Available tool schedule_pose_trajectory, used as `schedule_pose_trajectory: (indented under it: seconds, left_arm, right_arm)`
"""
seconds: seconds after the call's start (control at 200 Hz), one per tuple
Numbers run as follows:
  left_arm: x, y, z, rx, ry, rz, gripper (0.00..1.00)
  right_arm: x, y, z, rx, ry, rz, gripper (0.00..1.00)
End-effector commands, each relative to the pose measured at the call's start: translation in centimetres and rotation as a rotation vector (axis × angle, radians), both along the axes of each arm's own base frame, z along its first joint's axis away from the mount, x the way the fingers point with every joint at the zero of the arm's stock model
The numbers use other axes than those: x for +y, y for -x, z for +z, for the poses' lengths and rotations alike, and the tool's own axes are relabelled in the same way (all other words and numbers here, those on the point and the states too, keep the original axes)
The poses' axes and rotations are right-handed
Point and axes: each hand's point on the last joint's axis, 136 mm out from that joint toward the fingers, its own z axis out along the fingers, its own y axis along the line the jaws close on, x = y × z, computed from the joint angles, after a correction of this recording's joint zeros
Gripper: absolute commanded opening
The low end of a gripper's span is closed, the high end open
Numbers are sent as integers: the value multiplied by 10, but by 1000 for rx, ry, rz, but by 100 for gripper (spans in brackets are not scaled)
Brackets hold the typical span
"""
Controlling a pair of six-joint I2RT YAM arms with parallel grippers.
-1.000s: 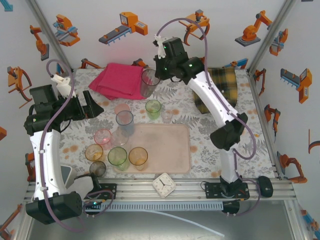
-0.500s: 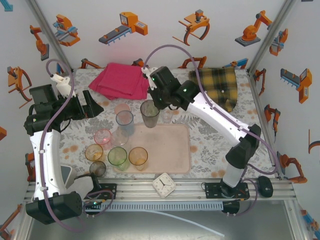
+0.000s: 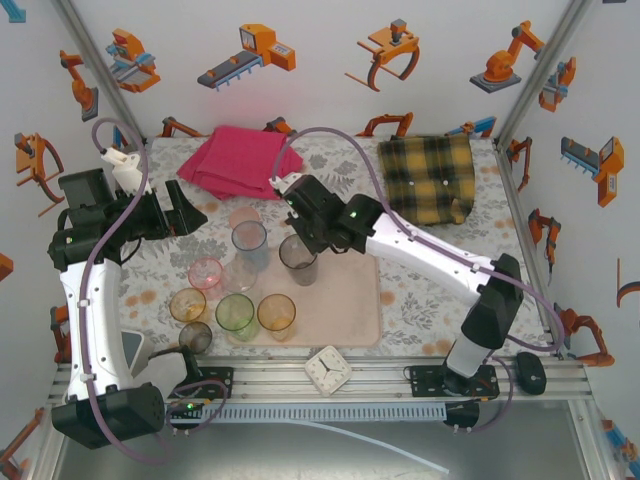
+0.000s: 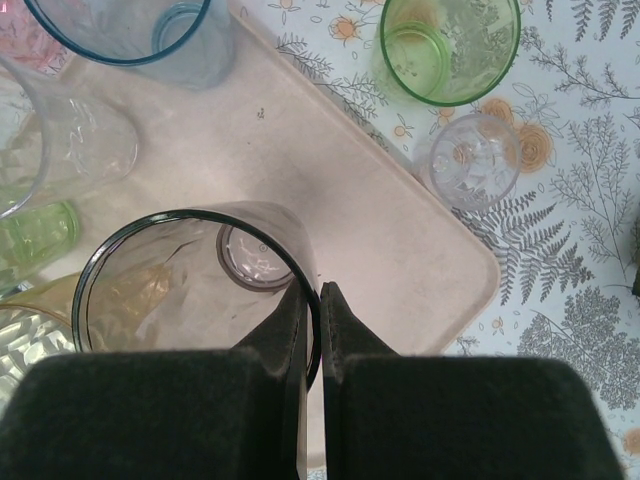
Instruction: Place the glasses into the tray
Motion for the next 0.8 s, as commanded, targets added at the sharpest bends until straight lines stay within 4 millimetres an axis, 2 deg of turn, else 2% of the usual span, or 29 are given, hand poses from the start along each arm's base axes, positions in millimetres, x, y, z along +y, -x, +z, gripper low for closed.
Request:
schedule_pose_trajectory:
  seconds: [0.0,0.295,0.791]
  left_arm:
    - [0,2,2,-8,14,6,97]
    - [0,3,3,-8,20,9,97]
    - [-1,3,3,-11,24,6,97]
  right_arm:
    - [8,0,9,-42,-40,-19,7]
    - [19,7,-12,-27,-72,-30,7]
    - [32,12,-30,8,-99,-24,7]
